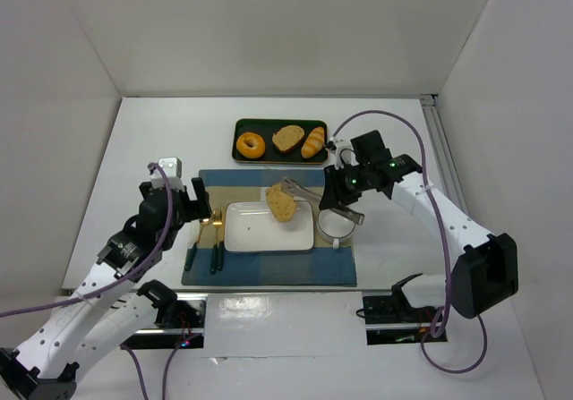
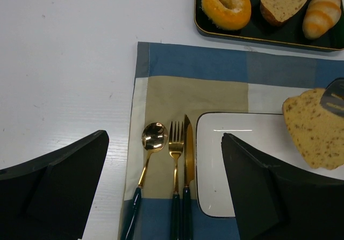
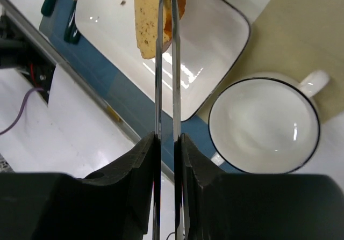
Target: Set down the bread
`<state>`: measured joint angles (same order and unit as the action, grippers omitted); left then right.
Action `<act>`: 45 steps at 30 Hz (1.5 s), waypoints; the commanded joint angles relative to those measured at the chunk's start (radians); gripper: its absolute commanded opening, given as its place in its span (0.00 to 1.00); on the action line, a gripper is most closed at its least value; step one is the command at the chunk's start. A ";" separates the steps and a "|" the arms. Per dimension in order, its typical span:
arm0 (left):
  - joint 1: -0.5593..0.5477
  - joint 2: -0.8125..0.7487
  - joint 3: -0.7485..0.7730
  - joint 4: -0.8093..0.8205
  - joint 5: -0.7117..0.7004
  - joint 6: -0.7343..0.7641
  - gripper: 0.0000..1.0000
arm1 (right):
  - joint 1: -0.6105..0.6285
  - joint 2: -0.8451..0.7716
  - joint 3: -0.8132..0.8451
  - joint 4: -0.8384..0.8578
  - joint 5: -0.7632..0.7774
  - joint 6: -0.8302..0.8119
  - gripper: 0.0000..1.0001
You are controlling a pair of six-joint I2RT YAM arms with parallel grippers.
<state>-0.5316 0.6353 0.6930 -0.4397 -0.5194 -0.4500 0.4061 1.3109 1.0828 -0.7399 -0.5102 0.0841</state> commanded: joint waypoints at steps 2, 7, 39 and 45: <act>0.005 -0.003 -0.013 0.047 -0.010 -0.010 1.00 | 0.045 -0.019 -0.032 0.074 -0.077 0.011 0.05; 0.005 -0.003 -0.013 0.047 -0.010 -0.010 1.00 | 0.091 0.031 -0.060 0.140 -0.086 0.020 0.05; 0.005 -0.032 -0.013 0.027 -0.019 -0.010 1.00 | 0.172 0.105 -0.096 0.189 0.019 0.057 0.61; 0.005 -0.042 -0.023 0.018 -0.019 -0.010 1.00 | 0.181 0.096 -0.096 0.198 0.039 0.077 0.60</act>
<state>-0.5312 0.6071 0.6804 -0.4339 -0.5198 -0.4519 0.5694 1.4281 0.9909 -0.5823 -0.4866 0.1448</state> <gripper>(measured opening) 1.001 0.606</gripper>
